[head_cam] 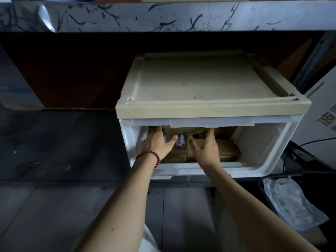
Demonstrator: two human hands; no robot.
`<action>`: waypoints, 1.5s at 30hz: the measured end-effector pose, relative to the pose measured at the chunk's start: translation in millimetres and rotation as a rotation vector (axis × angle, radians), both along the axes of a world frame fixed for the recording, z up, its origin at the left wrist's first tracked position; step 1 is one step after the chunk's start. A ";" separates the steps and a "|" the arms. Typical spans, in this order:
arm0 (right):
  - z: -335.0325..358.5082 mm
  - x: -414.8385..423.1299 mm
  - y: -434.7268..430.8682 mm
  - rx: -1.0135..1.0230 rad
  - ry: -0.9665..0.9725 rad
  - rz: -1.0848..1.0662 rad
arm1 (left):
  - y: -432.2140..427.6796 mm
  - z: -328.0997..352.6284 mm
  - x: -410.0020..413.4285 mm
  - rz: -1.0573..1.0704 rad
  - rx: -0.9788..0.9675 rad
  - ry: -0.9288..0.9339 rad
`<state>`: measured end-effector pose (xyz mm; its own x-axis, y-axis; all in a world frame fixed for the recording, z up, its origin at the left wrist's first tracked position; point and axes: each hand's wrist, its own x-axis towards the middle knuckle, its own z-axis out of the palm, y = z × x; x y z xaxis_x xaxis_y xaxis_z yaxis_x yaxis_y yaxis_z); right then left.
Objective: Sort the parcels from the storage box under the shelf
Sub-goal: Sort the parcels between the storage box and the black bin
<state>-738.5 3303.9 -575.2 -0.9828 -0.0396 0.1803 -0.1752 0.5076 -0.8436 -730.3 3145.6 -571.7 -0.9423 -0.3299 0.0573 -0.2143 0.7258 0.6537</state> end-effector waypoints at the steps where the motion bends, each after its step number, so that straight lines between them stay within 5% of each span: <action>1: -0.2 -0.1 0.9 -0.036 -0.037 0.025 | 0.2 -1.1 -1.3 0.010 0.116 -0.005; 4: -4.0 0.9 3.1 -0.059 -0.124 0.064 | -5.5 -2.2 -0.3 0.057 0.338 -0.061; 10: -3.3 -1.3 5.7 -0.091 -0.183 0.093 | -5.3 6.4 8.8 0.127 0.182 -0.116; 15: 4.7 4.7 14.2 -0.202 -0.307 0.044 | 4.6 9.0 23.1 0.001 0.132 -0.337; 21: 22.2 29.2 38.0 -0.183 -0.494 0.053 | 15.0 16.9 47.5 -0.057 0.247 -0.472; 27: 36.8 44.4 71.2 -0.168 -0.567 0.028 | 40.1 38.3 66.5 0.010 0.458 -0.376; 37: 63.5 91.3 129.8 -0.148 -0.504 0.073 | 111.8 57.5 109.8 0.114 0.394 -0.298; 45: 72.7 112.1 173.2 -0.037 -0.583 0.155 | 130.1 62.1 136.8 -0.038 0.374 -0.280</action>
<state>-626.4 3477.0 -502.5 -0.9035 -0.1939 -0.3823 0.2517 0.4818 -0.8394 -593.4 3275.8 -509.6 -0.9163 -0.2446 -0.3171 -0.3976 0.4616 0.7930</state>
